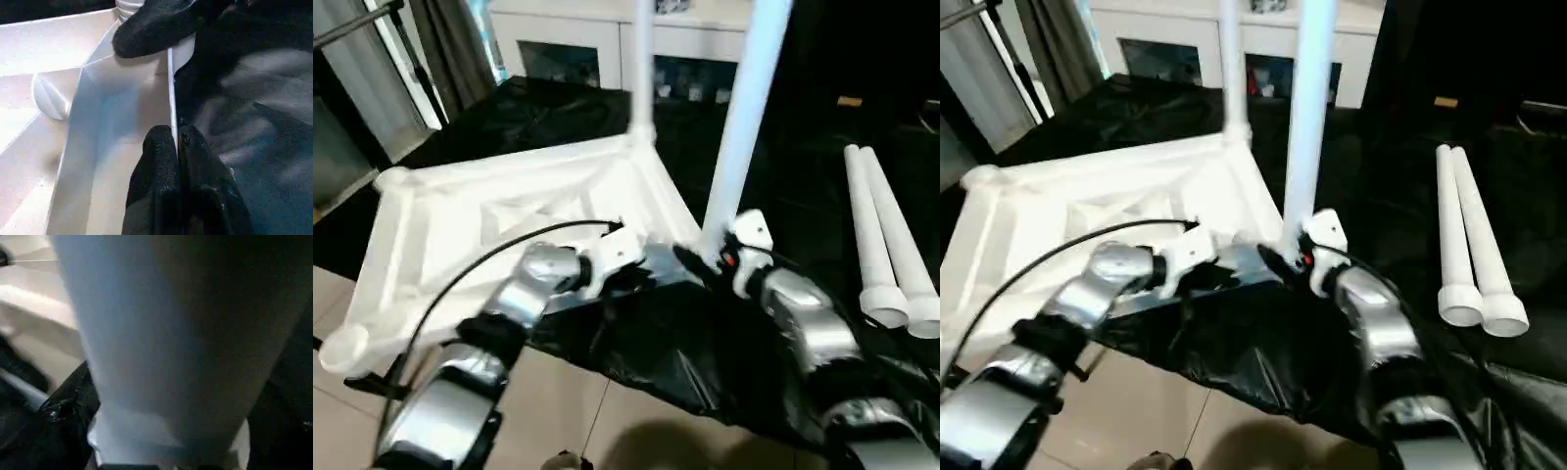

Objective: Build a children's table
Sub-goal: Rotate leg to tighten

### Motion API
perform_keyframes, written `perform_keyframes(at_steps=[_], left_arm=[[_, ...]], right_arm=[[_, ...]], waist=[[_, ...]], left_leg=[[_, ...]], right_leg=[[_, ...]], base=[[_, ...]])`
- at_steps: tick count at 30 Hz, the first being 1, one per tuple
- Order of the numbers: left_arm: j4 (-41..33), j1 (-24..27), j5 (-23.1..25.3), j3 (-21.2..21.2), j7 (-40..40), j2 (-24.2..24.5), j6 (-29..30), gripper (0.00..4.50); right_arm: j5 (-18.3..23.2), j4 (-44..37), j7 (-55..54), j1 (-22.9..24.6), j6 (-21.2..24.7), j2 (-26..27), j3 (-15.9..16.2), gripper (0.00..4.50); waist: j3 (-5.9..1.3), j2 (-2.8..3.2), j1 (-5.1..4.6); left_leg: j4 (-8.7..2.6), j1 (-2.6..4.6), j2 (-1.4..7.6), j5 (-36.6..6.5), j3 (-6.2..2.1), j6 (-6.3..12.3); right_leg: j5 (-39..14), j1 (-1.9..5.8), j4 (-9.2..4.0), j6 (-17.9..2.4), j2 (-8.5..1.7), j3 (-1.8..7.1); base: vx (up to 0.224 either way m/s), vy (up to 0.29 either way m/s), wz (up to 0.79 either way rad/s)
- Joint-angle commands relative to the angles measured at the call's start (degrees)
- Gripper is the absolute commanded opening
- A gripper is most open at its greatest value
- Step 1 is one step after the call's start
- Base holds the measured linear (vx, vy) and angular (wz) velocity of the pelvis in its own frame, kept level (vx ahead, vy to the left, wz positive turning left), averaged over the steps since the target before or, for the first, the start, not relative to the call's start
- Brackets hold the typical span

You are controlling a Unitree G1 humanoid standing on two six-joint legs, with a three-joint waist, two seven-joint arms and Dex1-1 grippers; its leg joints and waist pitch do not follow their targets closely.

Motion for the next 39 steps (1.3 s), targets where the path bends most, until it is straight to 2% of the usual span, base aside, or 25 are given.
perform_keyframes(at_steps=[1,4,7,9,12,16,17,21,24,26,27,28,29,30,31,33,34,35,36,37,39], left_arm=[[-1.5,0.9,-1.2,-0.6,-3.5,0.8,-0.9,0.00],[-2.1,1.1,-1.7,-0.7,-5.7,2.0,-0.8,0.00],[-2.7,1.5,-2.4,-0.7,-8.9,3.8,-0.9,0.00],[-3.2,1.8,-2.5,-1.1,-10.8,5.0,-1.1,0.00],[-3.5,2.1,-2.3,-1.6,-12.1,6.0,-1.4,0.00],[-3.6,2.3,-2.3,-1.7,-12.5,6.2,-1.2,0.00],[-3.7,2.3,-2.3,-1.6,-12.6,6.2,-1.1,0.00],[-4.0,2.4,-3.1,-1.0,-11.9,5.8,0.2,0.00],[-3.3,1.9,-2.5,-0.9,-9.3,4.6,0.9,0.00],[-0.5,0.4,-0.3,-0.9,-3.3,2.7,1.4,0.00],[1.2,-0.7,0.8,-0.8,0.7,1.2,2.0,0.00],[2.0,-1.2,1.2,-0.7,2.6,0.4,2.3,0.00],[3.7,-2.4,1.7,-0.1,7.0,-1.7,3.4,0.00],[4.5,-3.2,1.9,0.1,9.5,-3.3,4.2,0.00],[4.8,-3.4,2.1,0.1,10.5,-3.8,4.2,0.00],[6.1,-4.6,3.2,-0.3,15.1,-6.1,4.7,0.00],[6.6,-5.1,3.8,-0.7,17.2,-7.5,4.7,0.00],[6.8,-5.5,4.1,-0.9,18.7,-8.7,5.0,0.00],[7.2,-5.8,4.2,-0.9,19.6,-9.6,5.1,0.00],[7.1,-5.9,4.2,-1.0,19.7,-10.2,5.1,0.00],[7.5,-6.1,4.5,-1.1,19.6,-11.0,4.2,0.00]], right_arm=[[1.5,-3.5,6.0,0.8,1.2,-1.3,2.3,4.04],[2.3,-5.7,11.2,1.8,2.8,-3.0,3.7,4.04],[3.2,-8.0,16.9,2.6,4.6,-5.3,5.1,3.70],[3.8,-9.1,19.5,2.9,5.3,-6.5,5.8,3.67],[3.7,-9.6,20.6,3.0,5.5,-6.9,6.3,3.31],[3.5,-10.3,21.8,3.4,6.0,-7.5,7.1,3.14],[3.7,-10.7,22.1,3.6,6.4,-7.5,7.3,3.02],[4.3,-11.9,21.6,4.1,7.8,-6.7,7.1,2.78],[3.2,-11.0,16.5,4.5,7.7,-4.4,6.4,2.75],[0.7,-8.3,7.8,3.9,6.5,-1.4,5.3,2.75],[-0.6,-6.6,2.1,3.5,6.4,0.4,4.5,2.74],[-1.2,-6.0,-0.5,3.3,6.5,1.3,4.1,2.74],[-2.1,-4.5,-6.6,2.9,7.2,3.5,3.1,2.74],[-2.5,-3.3,-10.9,2.3,7.5,5.1,2.2,2.74],[-2.6,-2.9,-12.3,2.1,7.6,5.6,1.9,2.74],[-3.0,-0.5,-19.3,0.7,8.1,8.3,0.3,2.74],[-3.5,0.9,-23.6,-0.4,8.1,9.8,-0.3,2.74],[-3.8,2.1,-26.4,-1.3,7.7,11.0,-0.8,2.74],[-4.1,2.8,-28.3,-1.9,7.3,11.8,-1.2,2.74],[-4.5,3.4,-29.3,-2.5,6.4,12.4,-1.3,2.74],[-4.5,4.3,-29.8,-3.2,4.0,13.2,-2.0,2.74]], waist=[[-3.75,-0.71,0.40],[-3.68,-0.75,0.35],[-3.64,-0.89,0.51],[-3.64,-0.85,0.56],[-3.72,-0.78,0.60],[-3.71,-0.92,0.79],[-3.70,-1.15,0.80],[-3.76,-1.05,1.18],[-3.63,-1.03,1.08],[-3.50,-1.07,0.85],[-3.14,-0.95,0.46],[-3.07,-1.07,0.38],[-3.02,-1.05,0.20],[-3.07,-0.89,0.19],[-2.97,-1.06,0.08],[-3.03,-1.02,0.01],[-3.01,-0.65,-0.10],[-3.08,-0.58,-0.12],[-3.16,-0.75,-0.04],[-3.24,-0.48,0.01],[-3.37,-0.66,0.10]], left_leg=[[-3.35,0.82,2.04,-10.2,-0.29,5.86],[-3.39,0.89,2.08,-10.9,-0.24,5.44],[-3.50,0.90,2.14,-11.3,-0.29,5.16],[-3.47,0.87,2.19,-11.0,-0.30,5.21],[-3.46,0.94,2.20,-10.9,-0.30,4.93],[-3.42,0.99,2.21,-10.4,-0.25,4.64],[-3.40,1.00,2.19,-10.4,-0.21,4.69],[-3.32,0.99,2.16,-9.8,-0.22,4.71],[-3.47,0.98,2.16,-10.3,-0.26,4.18],[-3.65,1.03,2.06,-11.6,-0.30,3.27],[-4.00,1.33,1.95,-13.8,-0.27,1.68],[-4.12,1.50,1.88,-15.4,-0.38,1.03],[-4.27,1.66,1.73,-16.4,-0.48,-0.25],[-4.33,1.84,1.79,-16.9,-0.55,-0.51],[-4.40,1.87,1.79,-17.7,-0.62,-0.71],[-4.46,1.89,1.76,-17.9,-0.64,-0.83],[-4.56,1.79,1.75,-18.3,-0.75,-0.99],[-4.56,1.77,1.70,-18.5,-0.74,-0.98],[-4.50,1.83,1.60,-18.4,-0.70,-0.88],[-4.49,1.68,1.58,-18.0,-0.76,-0.74],[-4.41,1.45,1.61,-16.9,-0.72,-0.13]], right_leg=[[-1.7,3.06,-3.51,-15.4,-3.25,1.43],[-3.2,2.88,-3.65,-15.4,-3.34,1.55],[-5.0,2.90,-3.73,-15.1,-3.38,1.59],[-4.6,2.85,-3.65,-15.2,-3.38,1.59],[-4.7,2.71,-3.60,-15.3,-3.41,1.59],[-4.4,2.75,-3.53,-15.4,-3.42,1.64],[-4.4,2.70,-3.57,-15.3,-3.39,1.66],[-4.6,2.69,-3.50,-15.0,-3.44,1.68],[-5.8,2.52,-3.62,-14.9,-3.48,1.70],[-8.1,2.49,-3.85,-14.3,-3.45,1.71],[-12.6,2.09,-4.49,-13.3,-3.52,1.89],[-15.2,2.08,-4.69,-12.8,-3.59,1.83],[-18.9,2.13,-4.98,-11.4,-3.63,1.88],[-19.7,2.01,-5.18,-11.0,-3.73,1.96],[-20.6,1.92,-5.42,-10.5,-3.70,1.99],[-20.6,1.77,-5.48,-10.0,-3.68,2.03],[-20.1,1.79,-5.53,-9.8,-3.59,1.96],[-19.8,1.86,-5.50,-9.7,-3.57,1.94],[-19.1,1.81,-5.53,-9.6,-3.54,1.94],[-17.9,1.92,-5.37,-9.8,-3.61,1.94],[-15.8,2.10,-5.34,-9.8,-3.71,1.91]], base=[[0.000,0.000,0.00],[0.000,0.000,0.00],[0.000,0.000,0.00],[0.000,0.000,0.00],[0.000,0.000,0.00],[0.000,0.000,0.00],[0.000,0.000,0.00],[0.000,0.000,0.00],[0.000,0.000,0.00],[0.000,0.000,0.00],[0.000,0.000,0.00],[0.000,0.000,0.00],[0.000,0.000,0.00],[0.000,0.000,0.00],[0.000,0.000,0.00],[0.000,0.000,0.00],[0.000,0.000,0.00],[0.000,0.000,0.00],[0.000,0.000,0.00],[0.000,0.000,0.00],[0.000,0.000,0.00]])
